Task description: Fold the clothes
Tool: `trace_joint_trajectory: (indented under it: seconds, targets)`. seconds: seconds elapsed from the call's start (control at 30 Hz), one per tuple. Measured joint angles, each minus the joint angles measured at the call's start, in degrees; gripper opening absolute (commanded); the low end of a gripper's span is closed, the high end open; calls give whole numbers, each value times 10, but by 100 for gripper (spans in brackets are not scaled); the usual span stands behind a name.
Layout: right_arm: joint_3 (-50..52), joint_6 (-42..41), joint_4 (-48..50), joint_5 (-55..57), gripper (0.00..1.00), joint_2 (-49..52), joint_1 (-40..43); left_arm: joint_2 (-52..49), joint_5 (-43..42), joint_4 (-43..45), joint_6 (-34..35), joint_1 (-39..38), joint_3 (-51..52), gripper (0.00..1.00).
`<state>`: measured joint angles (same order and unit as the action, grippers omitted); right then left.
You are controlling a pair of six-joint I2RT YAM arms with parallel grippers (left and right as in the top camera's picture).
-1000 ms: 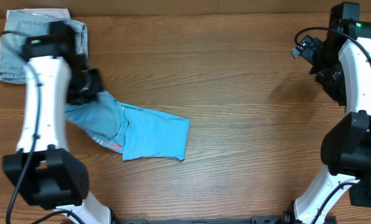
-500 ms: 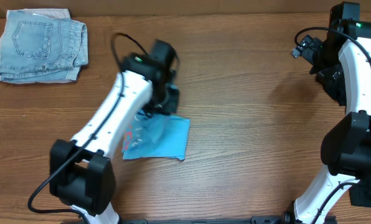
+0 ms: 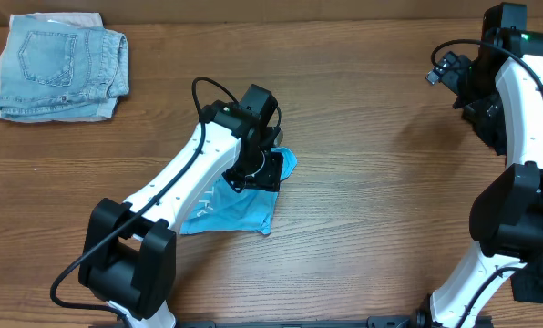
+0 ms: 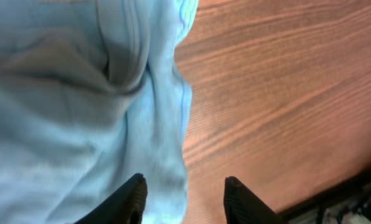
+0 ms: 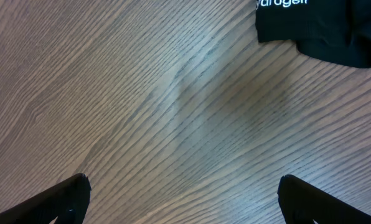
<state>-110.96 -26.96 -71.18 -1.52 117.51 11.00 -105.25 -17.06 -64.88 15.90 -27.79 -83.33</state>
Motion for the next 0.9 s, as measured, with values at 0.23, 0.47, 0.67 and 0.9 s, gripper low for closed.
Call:
trace_joint_trajectory:
  seconds: [0.23, 0.47, 0.67, 0.9]
  targets:
    - [0, 0, 0, 0, 100, 0, 0, 0, 112, -119, 16, 8, -112, 100]
    - [0, 0, 0, 0, 100, 0, 0, 0, 153, -129, 0, 102, -105, 100]
    - [0, 0, 0, 0, 100, 0, 0, 0, 64, -33, -73, 162, -12, 100]
    - [0, 0, 0, 0, 100, 0, 0, 0, -4, 73, -104, 136, 90, 99]
